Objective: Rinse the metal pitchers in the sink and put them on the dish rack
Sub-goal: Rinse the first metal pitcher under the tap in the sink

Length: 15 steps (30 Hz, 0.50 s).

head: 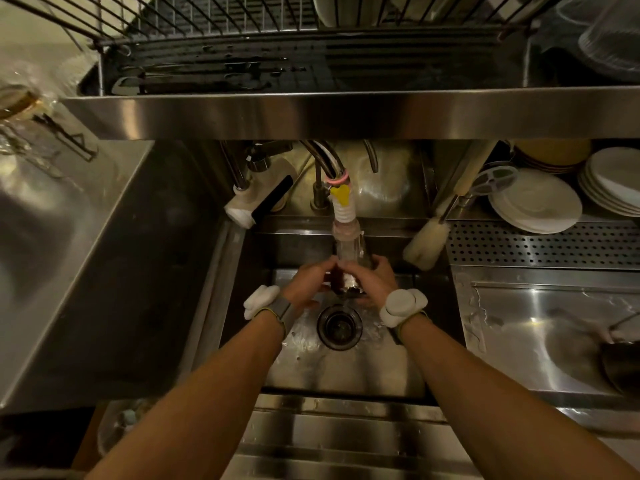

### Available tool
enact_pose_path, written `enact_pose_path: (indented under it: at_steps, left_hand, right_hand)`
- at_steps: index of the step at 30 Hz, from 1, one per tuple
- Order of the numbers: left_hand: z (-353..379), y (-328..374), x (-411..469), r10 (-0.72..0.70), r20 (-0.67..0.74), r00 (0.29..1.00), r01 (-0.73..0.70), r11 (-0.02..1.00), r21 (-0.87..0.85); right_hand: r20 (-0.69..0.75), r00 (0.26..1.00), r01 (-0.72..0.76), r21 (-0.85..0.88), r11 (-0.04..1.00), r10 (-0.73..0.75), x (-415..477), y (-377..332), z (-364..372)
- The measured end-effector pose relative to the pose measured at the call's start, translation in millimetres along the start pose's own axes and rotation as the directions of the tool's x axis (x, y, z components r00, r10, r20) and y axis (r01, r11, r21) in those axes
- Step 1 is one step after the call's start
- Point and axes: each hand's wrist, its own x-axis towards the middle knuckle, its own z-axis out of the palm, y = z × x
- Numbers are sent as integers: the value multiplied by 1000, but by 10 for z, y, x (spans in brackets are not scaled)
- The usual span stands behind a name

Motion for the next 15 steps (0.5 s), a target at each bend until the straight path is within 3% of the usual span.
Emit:
enact_pose_path:
  at_steps: [3, 6, 9, 15]
  left_hand:
    - [89, 18, -2, 111, 34, 993, -110, 994, -24]
    - [139, 42, -34, 202, 54, 978, -198, 978, -70]
    - [123, 53, -36, 144, -14, 990, -144, 989, -19]
    - [77, 57, -61, -16, -55, 998, 7, 987, -161]
  right_hand:
    - [21, 995, -102, 61, 993, 101, -19, -38, -6]
    - [31, 996, -86, -2, 996, 86, -70, -39, -15]
    - [17, 1000, -25, -39, 999, 26, -114, -66, -69]
    - [122, 989, -84, 4, 996, 82, -159, -117, -146]
